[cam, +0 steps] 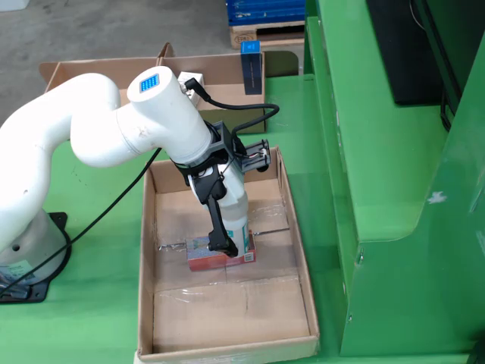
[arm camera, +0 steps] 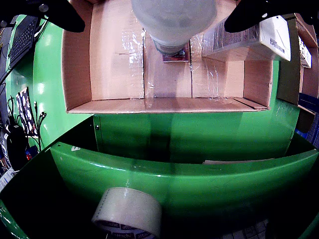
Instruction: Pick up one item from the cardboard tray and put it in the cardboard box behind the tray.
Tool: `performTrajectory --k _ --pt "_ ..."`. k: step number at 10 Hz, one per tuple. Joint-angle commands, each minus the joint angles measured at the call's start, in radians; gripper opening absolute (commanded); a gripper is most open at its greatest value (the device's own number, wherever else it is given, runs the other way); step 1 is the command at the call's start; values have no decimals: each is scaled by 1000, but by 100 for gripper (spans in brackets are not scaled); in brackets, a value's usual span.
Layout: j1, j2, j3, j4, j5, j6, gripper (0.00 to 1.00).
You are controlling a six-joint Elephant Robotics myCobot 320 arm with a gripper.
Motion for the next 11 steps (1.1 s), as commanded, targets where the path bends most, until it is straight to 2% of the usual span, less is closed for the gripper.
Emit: performTrajectory --k 1,6,11 --pt "-7 20 31 9 4 -2 100" --pt "-7 20 31 9 4 -2 100" --pt "-7 20 31 9 4 -2 50"
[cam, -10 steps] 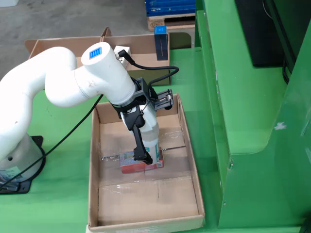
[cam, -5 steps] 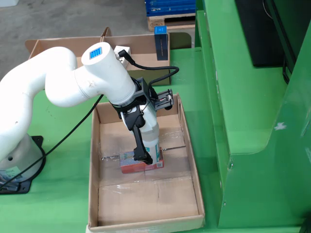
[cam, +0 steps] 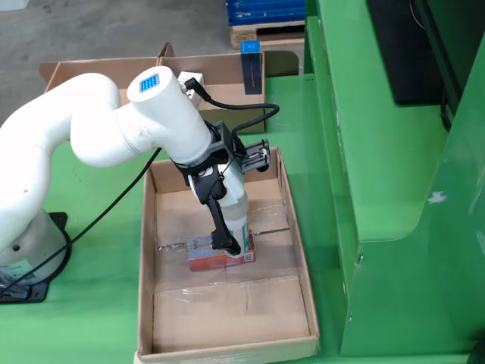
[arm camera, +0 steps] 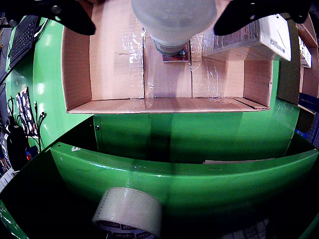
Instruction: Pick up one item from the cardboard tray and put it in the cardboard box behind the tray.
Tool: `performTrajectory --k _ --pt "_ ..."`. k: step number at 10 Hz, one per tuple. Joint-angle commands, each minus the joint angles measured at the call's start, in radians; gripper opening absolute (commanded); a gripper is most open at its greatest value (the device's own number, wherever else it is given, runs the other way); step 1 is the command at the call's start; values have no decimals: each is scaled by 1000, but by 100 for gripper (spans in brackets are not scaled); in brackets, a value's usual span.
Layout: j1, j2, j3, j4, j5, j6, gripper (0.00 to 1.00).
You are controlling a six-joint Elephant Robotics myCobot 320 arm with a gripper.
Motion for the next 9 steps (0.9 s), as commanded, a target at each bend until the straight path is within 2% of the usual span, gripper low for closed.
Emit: performTrajectory --k 1,5,9 --pt "-7 21 31 9 4 -4 40" --pt "-7 21 31 9 4 -4 0" --pt "-7 21 31 9 4 -4 0"
